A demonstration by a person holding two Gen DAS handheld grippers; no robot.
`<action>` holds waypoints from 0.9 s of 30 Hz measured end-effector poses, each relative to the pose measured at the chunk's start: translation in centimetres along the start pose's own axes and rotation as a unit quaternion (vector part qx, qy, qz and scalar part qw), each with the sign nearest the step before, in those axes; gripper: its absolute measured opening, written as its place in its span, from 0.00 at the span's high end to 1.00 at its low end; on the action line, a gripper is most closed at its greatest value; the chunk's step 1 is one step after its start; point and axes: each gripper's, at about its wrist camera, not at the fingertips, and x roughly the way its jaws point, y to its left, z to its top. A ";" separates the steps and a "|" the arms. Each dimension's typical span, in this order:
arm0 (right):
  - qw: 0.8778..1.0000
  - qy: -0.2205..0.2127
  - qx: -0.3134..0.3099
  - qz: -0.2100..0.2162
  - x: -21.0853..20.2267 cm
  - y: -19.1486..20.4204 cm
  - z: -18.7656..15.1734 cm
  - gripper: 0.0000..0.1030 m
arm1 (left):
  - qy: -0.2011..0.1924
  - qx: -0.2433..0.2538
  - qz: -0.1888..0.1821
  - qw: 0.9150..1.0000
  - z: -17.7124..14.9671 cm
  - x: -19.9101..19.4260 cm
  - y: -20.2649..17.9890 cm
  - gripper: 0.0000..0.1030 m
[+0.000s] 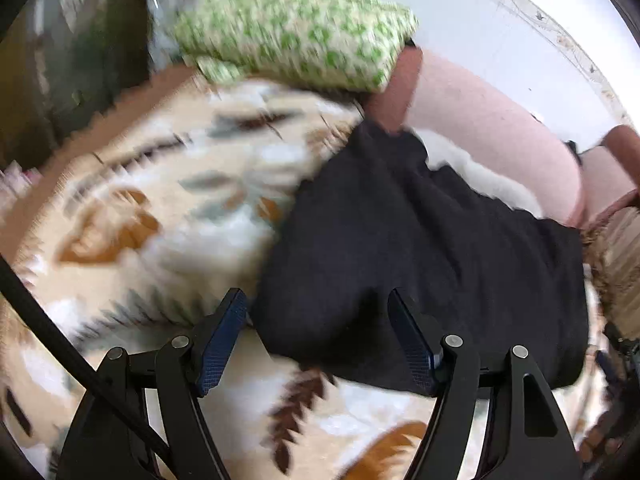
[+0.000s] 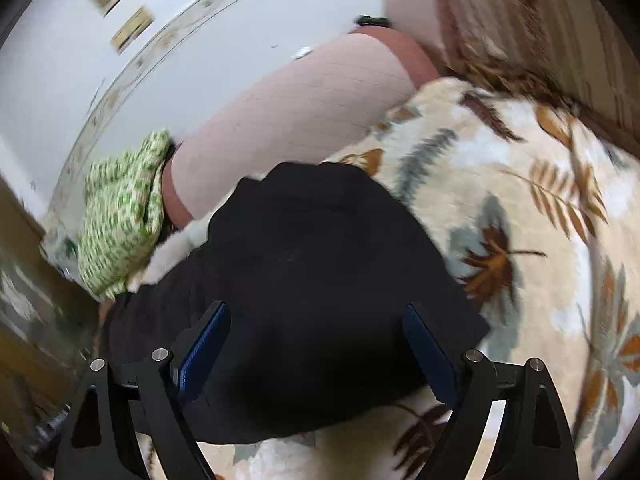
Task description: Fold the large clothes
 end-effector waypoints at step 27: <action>0.991 -0.030 -0.122 -0.045 2.2 6.8 -4.2 0.11 | -0.021 0.028 -0.002 0.999 0.6 -0.9 -1.1 0.28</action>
